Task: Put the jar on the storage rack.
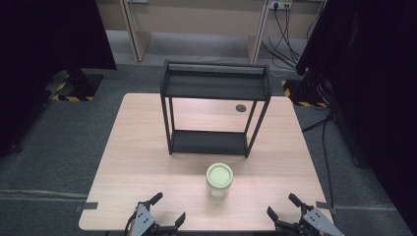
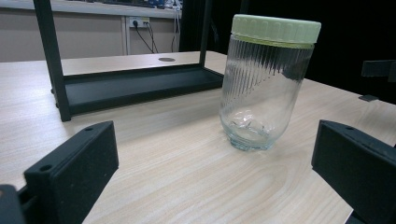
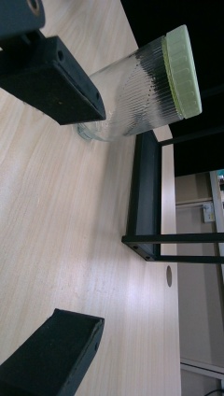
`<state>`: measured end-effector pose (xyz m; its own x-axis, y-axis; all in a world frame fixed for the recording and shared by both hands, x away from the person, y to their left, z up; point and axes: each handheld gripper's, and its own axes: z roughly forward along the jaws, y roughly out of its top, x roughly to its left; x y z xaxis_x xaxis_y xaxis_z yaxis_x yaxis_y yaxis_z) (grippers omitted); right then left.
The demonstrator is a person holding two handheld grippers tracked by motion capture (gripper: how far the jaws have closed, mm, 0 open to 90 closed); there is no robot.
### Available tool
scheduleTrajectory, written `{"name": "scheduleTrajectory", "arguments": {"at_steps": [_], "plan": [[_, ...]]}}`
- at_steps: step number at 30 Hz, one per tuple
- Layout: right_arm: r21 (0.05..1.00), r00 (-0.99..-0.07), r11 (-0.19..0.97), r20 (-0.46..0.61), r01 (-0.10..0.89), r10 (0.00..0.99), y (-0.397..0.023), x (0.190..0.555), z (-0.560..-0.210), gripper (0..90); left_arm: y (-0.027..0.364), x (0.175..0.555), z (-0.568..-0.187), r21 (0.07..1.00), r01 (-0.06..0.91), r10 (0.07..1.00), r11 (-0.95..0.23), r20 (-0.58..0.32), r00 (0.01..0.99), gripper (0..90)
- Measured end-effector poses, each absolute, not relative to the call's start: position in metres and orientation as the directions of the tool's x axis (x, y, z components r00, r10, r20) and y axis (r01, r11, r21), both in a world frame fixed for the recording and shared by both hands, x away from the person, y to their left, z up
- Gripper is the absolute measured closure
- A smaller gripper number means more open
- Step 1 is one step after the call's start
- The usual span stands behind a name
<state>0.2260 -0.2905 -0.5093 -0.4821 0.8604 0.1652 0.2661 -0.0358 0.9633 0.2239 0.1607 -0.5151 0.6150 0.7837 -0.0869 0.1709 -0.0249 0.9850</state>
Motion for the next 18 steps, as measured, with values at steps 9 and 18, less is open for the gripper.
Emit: {"name": "scheduleTrajectory", "arguments": {"at_steps": [9,18], "plan": [[0.964,-0.485,-0.035,0.165,0.265,0.859,-0.2898,0.2260,-0.5095,3.6,0.1605,0.2238,-0.5149,0.985,0.170,0.783,-0.025,-0.086,0.616,0.0],[0.964,-0.487,-0.035,0.165,0.264,0.858,-0.2886,0.2258,-0.5093,3.6,0.1604,0.2237,-0.5149,0.985,0.170,0.783,-0.025,-0.086,0.616,0.0]]}}
